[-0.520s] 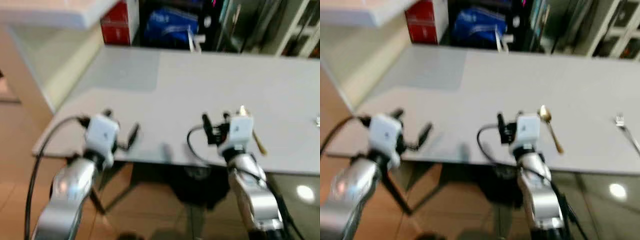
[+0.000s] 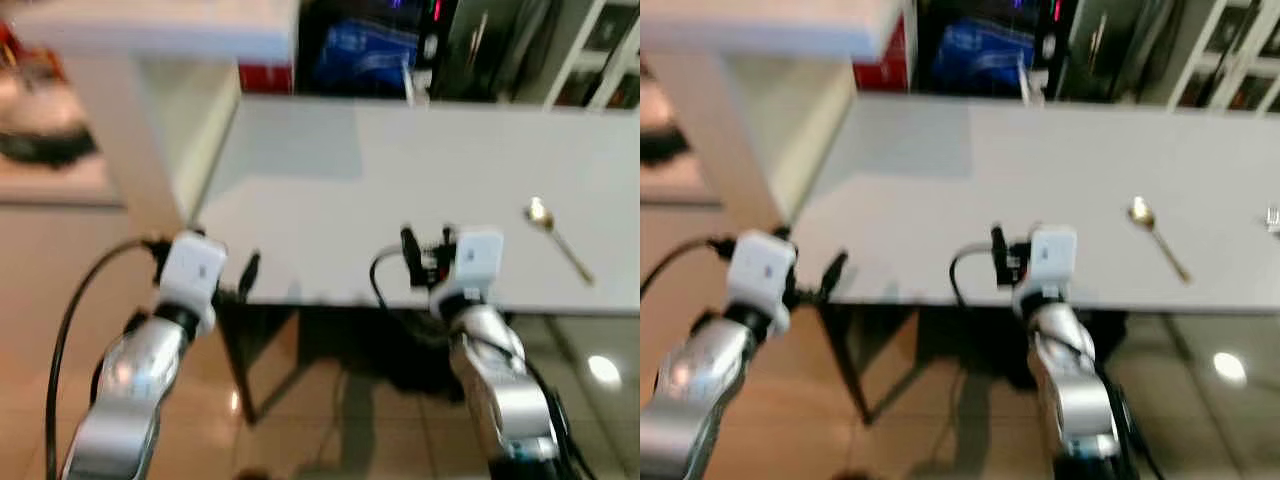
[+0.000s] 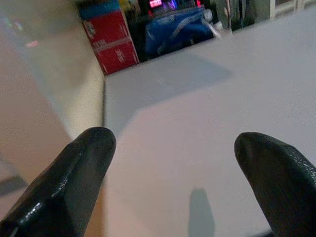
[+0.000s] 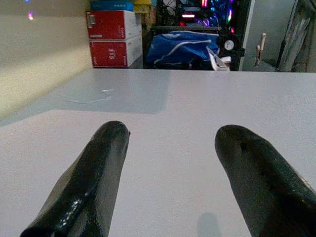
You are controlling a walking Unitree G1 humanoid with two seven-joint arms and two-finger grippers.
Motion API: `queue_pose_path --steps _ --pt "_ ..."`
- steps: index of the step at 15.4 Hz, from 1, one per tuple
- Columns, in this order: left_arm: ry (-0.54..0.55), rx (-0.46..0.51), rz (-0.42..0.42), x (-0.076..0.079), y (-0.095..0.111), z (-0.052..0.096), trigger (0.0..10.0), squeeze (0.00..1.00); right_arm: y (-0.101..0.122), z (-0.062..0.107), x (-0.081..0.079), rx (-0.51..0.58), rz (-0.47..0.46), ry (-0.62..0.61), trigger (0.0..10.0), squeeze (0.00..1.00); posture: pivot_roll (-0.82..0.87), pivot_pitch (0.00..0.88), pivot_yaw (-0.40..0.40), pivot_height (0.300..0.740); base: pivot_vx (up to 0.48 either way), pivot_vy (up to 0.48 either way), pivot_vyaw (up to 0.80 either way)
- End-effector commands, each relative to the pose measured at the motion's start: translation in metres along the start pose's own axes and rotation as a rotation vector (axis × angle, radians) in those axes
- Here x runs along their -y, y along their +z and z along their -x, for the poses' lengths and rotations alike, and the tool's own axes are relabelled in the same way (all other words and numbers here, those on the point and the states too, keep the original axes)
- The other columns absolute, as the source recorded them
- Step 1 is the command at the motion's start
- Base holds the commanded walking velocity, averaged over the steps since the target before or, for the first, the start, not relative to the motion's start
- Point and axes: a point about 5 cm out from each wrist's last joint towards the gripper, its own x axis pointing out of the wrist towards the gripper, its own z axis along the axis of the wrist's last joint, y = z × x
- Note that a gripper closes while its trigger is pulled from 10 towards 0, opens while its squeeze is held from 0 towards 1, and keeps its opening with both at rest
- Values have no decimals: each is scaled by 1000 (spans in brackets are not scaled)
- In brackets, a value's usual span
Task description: Setting the table
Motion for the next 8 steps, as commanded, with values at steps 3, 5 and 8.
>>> queue_pose_path --steps 3,5,8 --pt "44 28 -16 -4 8 -5 10000 0 6 -6 -7 16 -5 12 10000 0 102 0 -39 740 0 480 0" --pt "63 43 -24 -3 11 -7 10000 0 14 -12 -10 24 19 8 10000 0 107 0 -47 740 0 480 0" --pt "79 63 -38 -6 18 -9 10000 0 19 -17 -17 48 32 35 10000 0 116 0 -46 740 0 480 0"
